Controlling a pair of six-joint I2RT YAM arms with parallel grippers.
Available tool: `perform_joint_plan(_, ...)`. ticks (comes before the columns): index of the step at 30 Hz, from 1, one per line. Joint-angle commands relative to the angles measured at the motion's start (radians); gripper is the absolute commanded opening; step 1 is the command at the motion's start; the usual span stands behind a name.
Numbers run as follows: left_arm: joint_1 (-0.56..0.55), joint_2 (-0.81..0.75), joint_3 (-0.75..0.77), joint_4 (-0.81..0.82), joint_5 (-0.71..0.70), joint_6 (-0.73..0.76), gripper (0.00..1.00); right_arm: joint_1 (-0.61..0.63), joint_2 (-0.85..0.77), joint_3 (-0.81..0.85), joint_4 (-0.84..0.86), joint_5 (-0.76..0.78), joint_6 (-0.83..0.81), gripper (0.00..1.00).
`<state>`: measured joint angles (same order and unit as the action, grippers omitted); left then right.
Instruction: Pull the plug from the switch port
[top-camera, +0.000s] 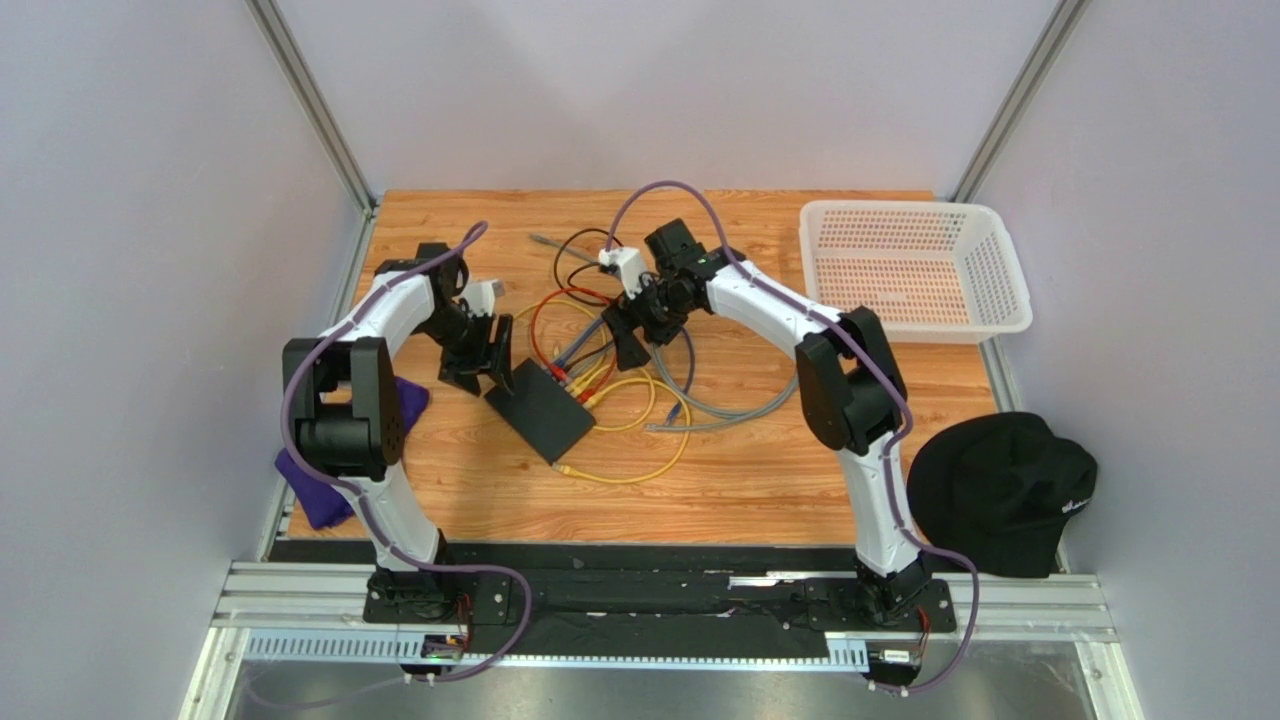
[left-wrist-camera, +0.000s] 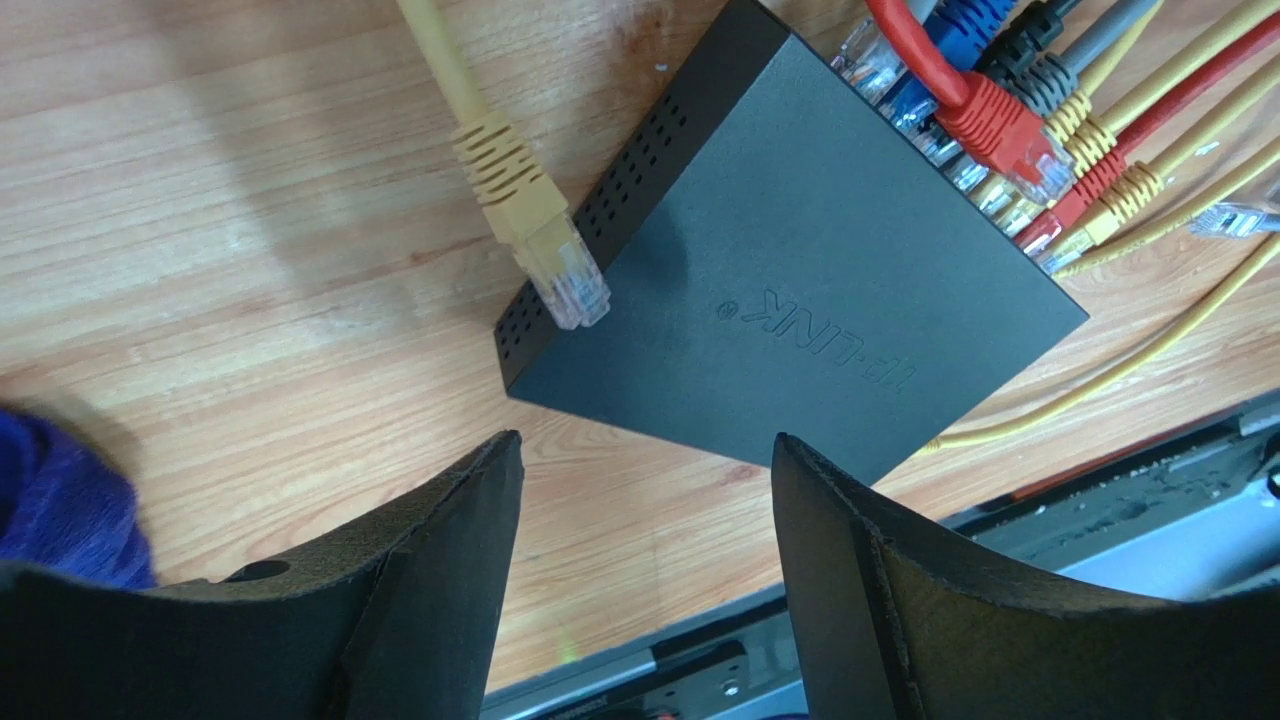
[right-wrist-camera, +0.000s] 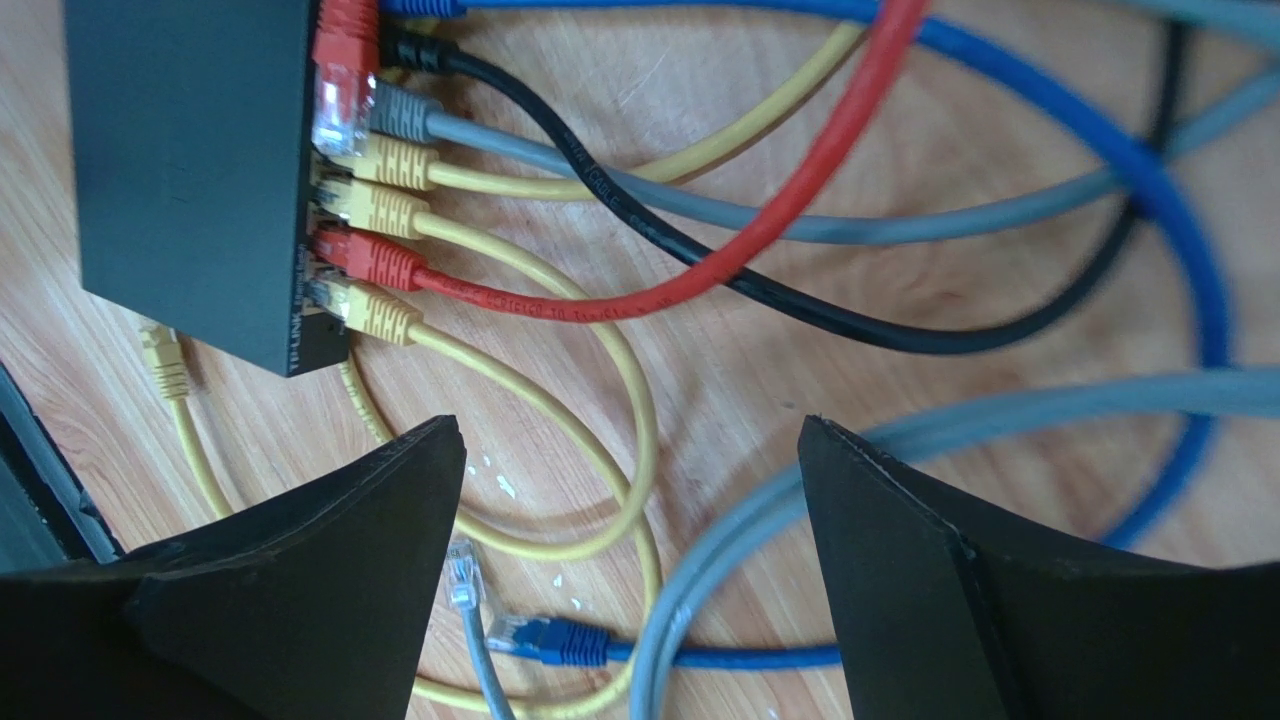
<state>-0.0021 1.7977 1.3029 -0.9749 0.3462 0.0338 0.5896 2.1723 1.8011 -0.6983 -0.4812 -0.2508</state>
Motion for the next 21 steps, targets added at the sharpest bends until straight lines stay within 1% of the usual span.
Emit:
perform_joint_plan(1, -0.004, 0.055, 0.024, -0.007, 0.049, -0.029, 0.7, 0.019, 0.035, 0.027, 0.028, -0.043, 0.031, 0.87)
perform_joint_plan(3, -0.007, 0.087, 0.038, -0.013, 0.06, -0.028, 0.67, 0.024, 0.055, 0.015, 0.039, -0.037, 0.022, 0.86)
perform_joint_plan(5, -0.035, 0.156, 0.094, -0.051, 0.05, -0.008, 0.65, 0.03, 0.069, 0.001, 0.036, -0.025, 0.01, 0.85)
perform_joint_plan(6, -0.045, 0.181, 0.117, -0.068, 0.044, -0.005, 0.64, 0.033, 0.07, -0.005, 0.03, -0.027, -0.001, 0.8)
perform_joint_plan(8, -0.07, 0.224, 0.162, -0.082, 0.056, -0.006, 0.62, 0.038, 0.063, -0.031, 0.008, -0.03, -0.024, 0.75)
perform_joint_plan(9, -0.078, 0.232, 0.17, -0.079, 0.063, -0.011, 0.62, 0.038, 0.052, -0.049, 0.002, -0.034, -0.033, 0.71)
perform_joint_plan(12, -0.134, 0.256, 0.2, -0.074, 0.082, -0.012, 0.61, 0.038, -0.023, -0.156, -0.001, -0.045, -0.062, 0.66)
perform_joint_plan(15, -0.177, 0.284, 0.225, -0.067, 0.105, -0.023, 0.6, 0.041, -0.113, -0.29, 0.006, -0.06, -0.077, 0.65)
perform_joint_plan(17, -0.199, 0.299, 0.243, -0.064, 0.077, -0.029, 0.6, 0.056, -0.17, -0.342, 0.016, -0.057, -0.07, 0.65)
perform_joint_plan(18, -0.208, 0.299, 0.259, -0.056, 0.088, -0.029, 0.6, 0.065, -0.19, -0.395, 0.029, -0.044, -0.061, 0.65)
perform_joint_plan(21, -0.21, 0.308, 0.288, -0.036, 0.105, -0.029, 0.6, 0.101, -0.226, -0.427, 0.066, 0.013, -0.062, 0.7)
